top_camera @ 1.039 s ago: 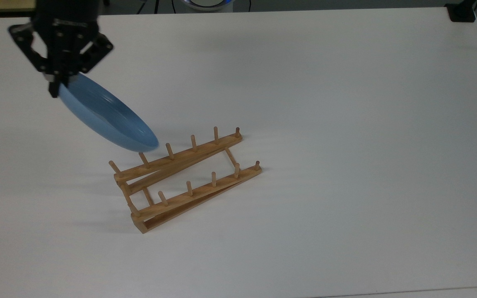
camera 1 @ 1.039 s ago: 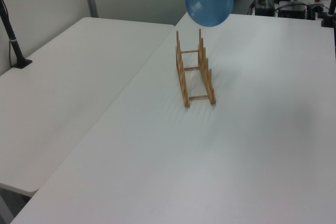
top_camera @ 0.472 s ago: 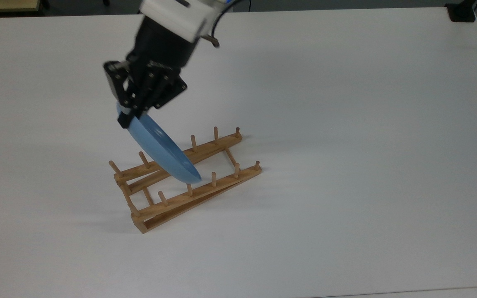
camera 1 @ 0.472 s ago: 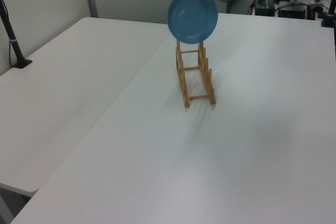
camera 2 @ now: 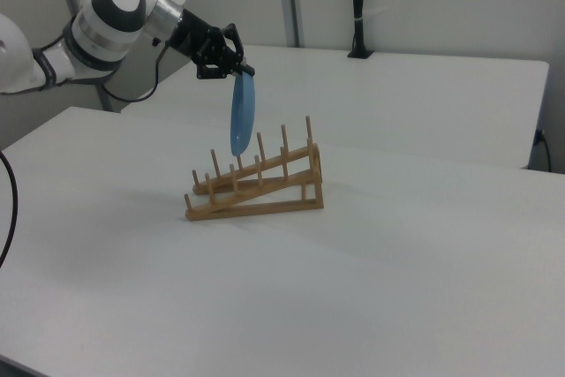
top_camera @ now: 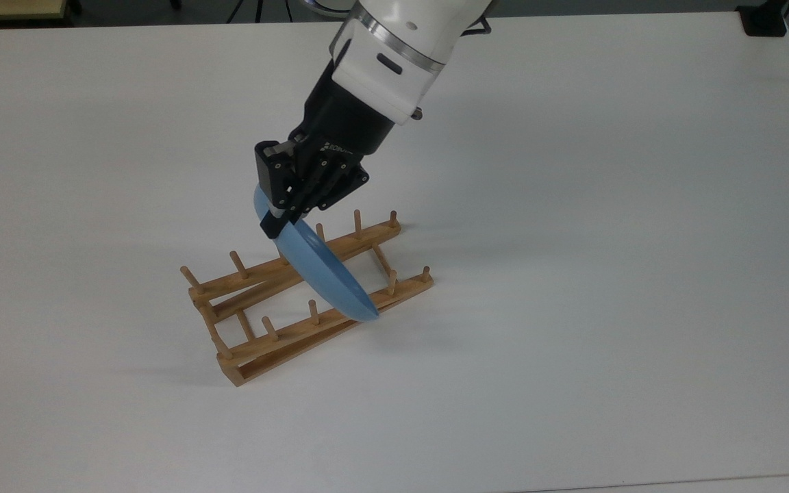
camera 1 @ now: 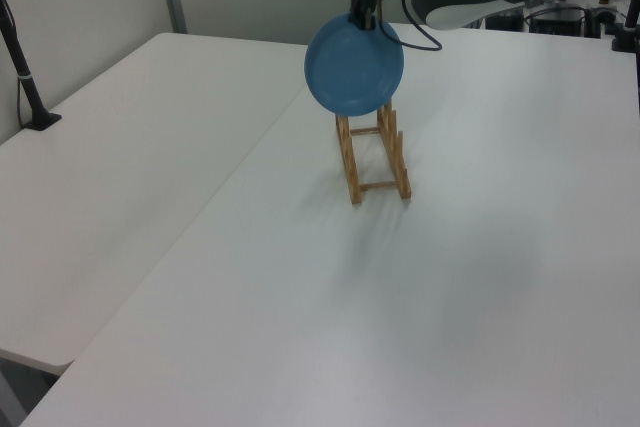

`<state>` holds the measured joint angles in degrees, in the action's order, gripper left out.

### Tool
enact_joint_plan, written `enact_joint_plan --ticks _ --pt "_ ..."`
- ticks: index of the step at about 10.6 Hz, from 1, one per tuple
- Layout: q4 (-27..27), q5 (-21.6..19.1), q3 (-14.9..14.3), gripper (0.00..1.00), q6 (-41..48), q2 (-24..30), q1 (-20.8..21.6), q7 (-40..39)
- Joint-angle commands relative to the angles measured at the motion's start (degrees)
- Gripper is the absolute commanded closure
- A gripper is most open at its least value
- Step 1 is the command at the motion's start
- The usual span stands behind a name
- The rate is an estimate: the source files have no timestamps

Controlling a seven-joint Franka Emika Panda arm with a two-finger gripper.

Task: Place plate in plate rack
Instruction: 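Carry the upright plate over the rack and lower it between pegs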

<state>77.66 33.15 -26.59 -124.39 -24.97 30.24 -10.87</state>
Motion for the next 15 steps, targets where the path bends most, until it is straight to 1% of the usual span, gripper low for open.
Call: enact_joint_plan --ticks 1,3,9,14,15 --pt "2.67 2.00 0.93 1.00 1.52 1.59 -0.01 1.91" --pt "3.99 2.44 0.93 1.00 1.52 1.76 -0.45 1.91" --pt "3.20 1.39 0.93 1.00 1.52 4.22 -1.32 2.08" --pt "3.91 1.74 1.19 1.00 1.61 3.88 -1.41 1.65" --pt "4.78 2.00 1.19 1.00 1.61 3.61 -1.42 1.65"
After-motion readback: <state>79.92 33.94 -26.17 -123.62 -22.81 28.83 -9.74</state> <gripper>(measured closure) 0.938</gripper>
